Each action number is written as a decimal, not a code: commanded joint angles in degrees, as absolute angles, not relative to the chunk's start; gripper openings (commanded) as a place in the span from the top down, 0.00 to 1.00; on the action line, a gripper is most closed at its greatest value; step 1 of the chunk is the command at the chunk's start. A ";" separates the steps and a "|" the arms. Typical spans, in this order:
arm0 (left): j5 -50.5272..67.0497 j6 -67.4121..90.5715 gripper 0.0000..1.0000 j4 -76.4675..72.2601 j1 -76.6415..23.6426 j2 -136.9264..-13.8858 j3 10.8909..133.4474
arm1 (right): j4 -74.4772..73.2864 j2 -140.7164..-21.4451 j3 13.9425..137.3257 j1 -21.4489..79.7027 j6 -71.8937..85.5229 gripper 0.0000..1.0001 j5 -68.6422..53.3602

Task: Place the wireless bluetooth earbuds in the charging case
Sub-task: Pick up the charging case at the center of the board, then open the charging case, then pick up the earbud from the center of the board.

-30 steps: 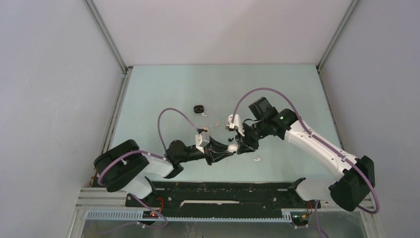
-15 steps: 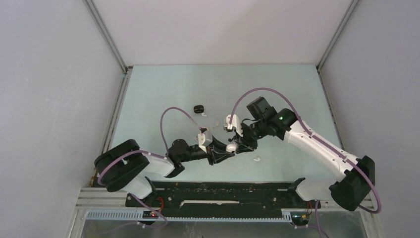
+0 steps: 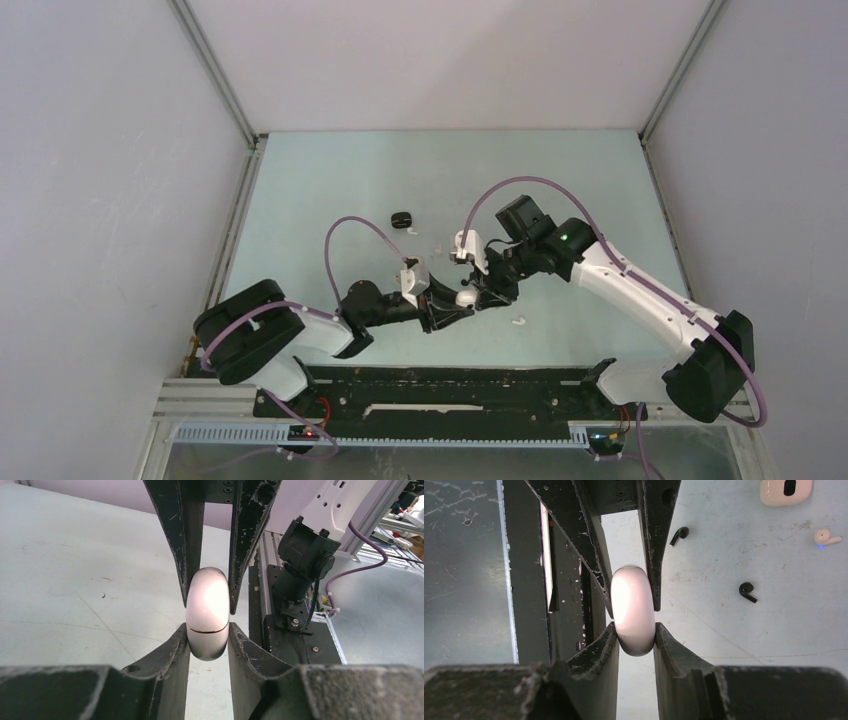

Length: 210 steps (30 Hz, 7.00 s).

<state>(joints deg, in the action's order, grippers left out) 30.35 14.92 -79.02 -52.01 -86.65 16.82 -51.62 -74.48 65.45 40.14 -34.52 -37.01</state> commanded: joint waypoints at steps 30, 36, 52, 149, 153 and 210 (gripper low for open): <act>29.23 5.42 1.00 -83.54 -55.14 -86.23 15.70 | -53.40 -79.32 73.18 32.37 -28.90 0.48 -50.18; 28.72 5.76 0.99 -83.13 -55.28 -86.22 15.85 | -54.50 -78.57 74.38 28.64 -28.65 0.48 -55.49; 13.39 9.37 1.00 -85.90 -53.40 -82.66 12.32 | -47.30 -71.81 55.74 14.09 -16.77 0.71 -37.53; 9.12 6.39 1.00 -81.49 -53.26 -76.83 10.45 | -51.72 -102.05 60.42 28.60 -6.84 0.56 2.27; 9.38 6.58 1.00 -81.22 -53.26 -76.82 10.74 | -51.16 -99.20 58.85 29.36 -7.60 0.56 2.42; 9.56 6.25 0.99 -78.55 -53.35 -75.85 11.13 | -51.97 -101.04 59.85 28.97 -6.62 0.60 2.75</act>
